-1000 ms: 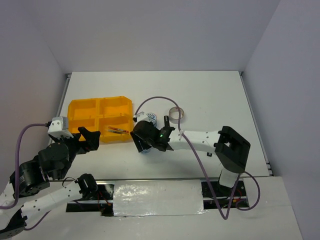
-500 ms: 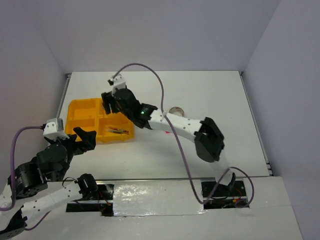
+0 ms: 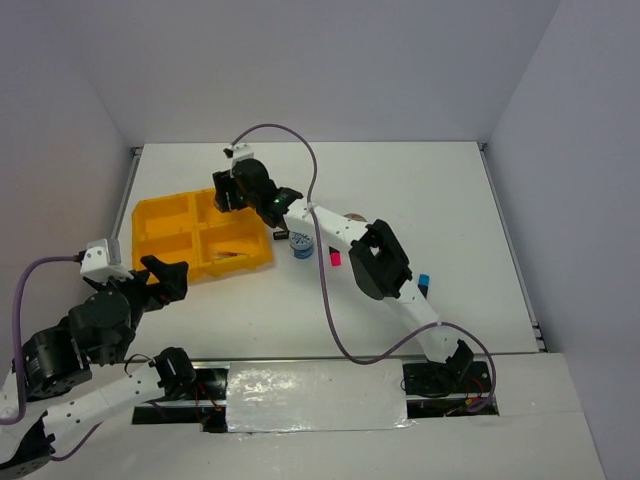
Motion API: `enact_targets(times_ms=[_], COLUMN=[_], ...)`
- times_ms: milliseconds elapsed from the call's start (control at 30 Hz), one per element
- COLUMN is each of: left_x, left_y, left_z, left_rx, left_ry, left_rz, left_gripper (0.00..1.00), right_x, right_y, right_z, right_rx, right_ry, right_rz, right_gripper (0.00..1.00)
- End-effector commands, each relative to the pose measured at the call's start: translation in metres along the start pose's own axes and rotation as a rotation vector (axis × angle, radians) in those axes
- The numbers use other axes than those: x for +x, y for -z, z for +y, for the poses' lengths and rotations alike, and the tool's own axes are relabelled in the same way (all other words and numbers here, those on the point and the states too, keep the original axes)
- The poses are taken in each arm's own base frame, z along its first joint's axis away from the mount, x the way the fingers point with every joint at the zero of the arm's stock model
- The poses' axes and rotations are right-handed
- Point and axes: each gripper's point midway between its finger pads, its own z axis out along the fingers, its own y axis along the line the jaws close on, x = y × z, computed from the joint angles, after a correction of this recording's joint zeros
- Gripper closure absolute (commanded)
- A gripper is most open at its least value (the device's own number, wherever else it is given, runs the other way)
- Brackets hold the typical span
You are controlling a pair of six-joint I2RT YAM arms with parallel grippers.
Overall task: Sort the stationery into containers
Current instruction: Place the stationery in the storage box.
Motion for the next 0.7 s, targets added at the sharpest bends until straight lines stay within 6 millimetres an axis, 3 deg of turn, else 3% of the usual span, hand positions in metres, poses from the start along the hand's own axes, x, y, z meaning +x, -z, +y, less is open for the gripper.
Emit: enact_targets(times_ms=[0, 333, 400, 433, 533, 667], left_x=[-0.013, -0.012, -0.012, -0.012, -0.013, -0.012], left_y=[0.004, 0.005, 0.005, 0.005, 0.005, 0.005], left_z=[0.002, 0.000, 0.001, 0.001, 0.001, 0.002], left_rx=[0.010, 0.017, 0.018, 0.021, 0.025, 0.020], left_ry=[0.055, 0.053, 0.056, 0.054, 0.059, 0.059], left_rz=[-0.043, -0.039, -0.041, -0.040, -0.044, -0.043], left_gripper=[0.01, 0.01, 0.01, 0.01, 0.01, 0.01], right_x=[-0.022, -0.006, 0.005, 0.000, 0.009, 0.011], right_y=[0.010, 0.008, 0.012, 0.017, 0.032, 0.031], right_z=[0.042, 0.054, 0.056, 0.054, 0.062, 0.058], right_rx=[-0.133, -0.147, -0.131, -0.102, -0.057, -0.008], right_ry=[0.000, -0.018, -0.016, -0.022, -0.054, -0.104], right_rz=[-0.057, -0.017, 0.014, 0.005, 0.019, 0.035], right_gripper=[1.00, 1.00, 1.00, 1.00, 1.00, 1.00])
